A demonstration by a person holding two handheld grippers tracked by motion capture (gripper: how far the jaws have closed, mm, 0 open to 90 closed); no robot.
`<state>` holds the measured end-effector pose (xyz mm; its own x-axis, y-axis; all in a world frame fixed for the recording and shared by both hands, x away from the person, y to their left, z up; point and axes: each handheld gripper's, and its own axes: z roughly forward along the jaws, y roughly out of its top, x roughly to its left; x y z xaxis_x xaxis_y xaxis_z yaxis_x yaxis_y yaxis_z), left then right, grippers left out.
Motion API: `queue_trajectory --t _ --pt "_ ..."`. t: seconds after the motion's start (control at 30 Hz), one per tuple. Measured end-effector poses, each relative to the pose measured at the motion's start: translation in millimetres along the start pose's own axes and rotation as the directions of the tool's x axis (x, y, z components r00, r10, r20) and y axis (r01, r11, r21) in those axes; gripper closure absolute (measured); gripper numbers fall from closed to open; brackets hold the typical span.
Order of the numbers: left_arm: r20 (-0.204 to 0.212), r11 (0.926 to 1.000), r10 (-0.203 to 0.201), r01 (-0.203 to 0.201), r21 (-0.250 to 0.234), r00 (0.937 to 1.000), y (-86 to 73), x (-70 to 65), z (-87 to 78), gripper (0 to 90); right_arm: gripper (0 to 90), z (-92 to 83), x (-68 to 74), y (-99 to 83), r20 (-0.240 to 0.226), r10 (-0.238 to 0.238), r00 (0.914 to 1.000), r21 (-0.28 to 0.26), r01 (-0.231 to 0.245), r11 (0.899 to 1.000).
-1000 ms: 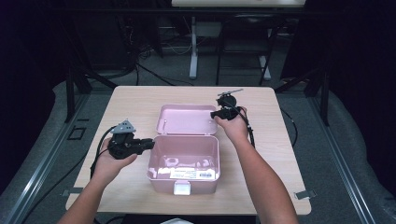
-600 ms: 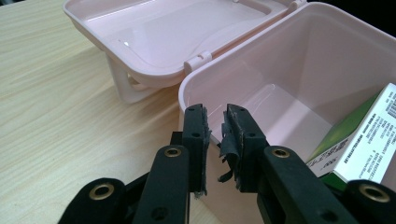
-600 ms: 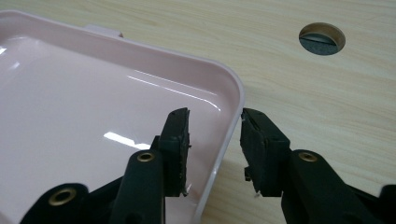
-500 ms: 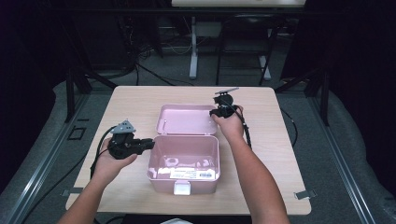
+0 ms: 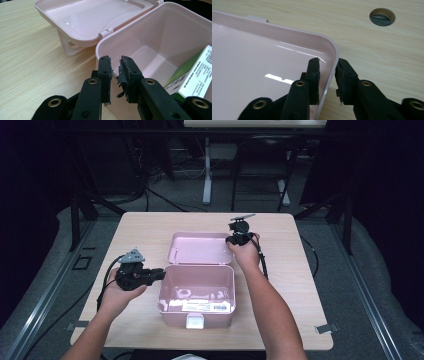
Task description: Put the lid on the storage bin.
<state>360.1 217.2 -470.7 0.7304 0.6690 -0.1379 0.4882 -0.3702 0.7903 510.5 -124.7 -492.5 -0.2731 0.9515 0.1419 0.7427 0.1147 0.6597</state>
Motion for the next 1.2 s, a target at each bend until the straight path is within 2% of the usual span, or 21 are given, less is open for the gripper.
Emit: queue_trajectory --t 0.17,0.2,0.23,0.43,0.5,0.53,0.83,0.93,0.97,1.03,1.13,1.17,1.2 --pt "-0.002 1.0000 0.000 0.000 0.003 1.0000 0.1 0.1 -0.3 78.4 76.8 -1.9 2.1 0.2 0.012 -0.004 0.9999 -0.007 0.004 1.000" --pt "-0.014 1.0000 -0.001 0.001 -0.002 0.9999 -0.1 -0.5 0.2 78.4 76.9 -2.6 2.3 0.4 0.013 -0.004 0.9999 -0.005 0.004 1.000" --pt "-0.003 1.0000 -0.001 0.001 0.003 1.0000 0.1 0.0 -0.3 78.4 77.1 -3.2 2.5 0.5 0.015 -0.006 0.9999 -0.008 0.006 1.000" --pt "-0.001 1.0000 0.000 0.000 0.001 1.0000 0.1 0.1 0.2 78.5 77.7 -7.1 2.7 1.5 0.019 -0.008 0.9998 -0.024 0.008 1.000" --pt "-0.018 0.9999 -0.004 0.004 -0.010 0.9998 -0.2 -1.1 1.2 78.5 78.2 -9.6 2.3 2.3 0.015 -0.003 0.9999 -0.031 0.003 1.000" --pt "0.005 1.0000 -0.004 0.004 -0.004 1.0000 0.0 0.0 0.7 78.6 78.3 -11.1 2.4 2.8 0.014 0.002 0.9999 -0.036 -0.002 0.999" --pt "0.004 1.0000 -0.005 0.005 -0.002 1.0000 0.2 -0.2 0.8 78.8 79.4 -21.9 2.3 5.7 0.012 0.000 0.9999 -0.087 0.001 0.996" --pt "0.005 1.0000 -0.001 0.001 -0.004 1.0000 0.2 -0.3 0.9 78.8 79.9 -25.4 3.5 9.0 0.014 -0.004 0.9999 -0.080 0.005 0.997" --pt "-0.021 1.0000 -0.002 0.002 -0.008 0.9998 0.1 -1.8 1.4 78.8 80.2 -27.0 4.0 10.4 0.014 -0.006 0.9999 -0.082 0.007 0.997" --pt "-0.023 1.0000 -0.004 0.004 -0.008 0.9997 0.0 -2.0 1.3 78.9 80.7 -29.8 4.6 13.4 0.015 -0.010 0.9998 -0.090 0.011 0.996" --pt "-0.018 0.9999 -0.005 0.004 -0.010 0.9998 0.0 -1.6 1.5 78.9 80.8 -33.6 4.6 15.0 0.013 -0.013 0.9998 -0.092 0.014 0.996" --pt "0.003 1.0000 -0.005 0.005 -0.005 1.0000 0.1 -0.6 1.0 78.9 80.8 -34.7 4.7 15.3 0.013 -0.014 0.9998 -0.095 0.016 0.995" --pt "0.004 1.0000 -0.002 0.002 -0.003 1.0000 0.3 -0.3 0.8 78.9 80.9 -36.4 4.7 15.5 0.012 -0.017 0.9998 -0.100 0.018 0.995"
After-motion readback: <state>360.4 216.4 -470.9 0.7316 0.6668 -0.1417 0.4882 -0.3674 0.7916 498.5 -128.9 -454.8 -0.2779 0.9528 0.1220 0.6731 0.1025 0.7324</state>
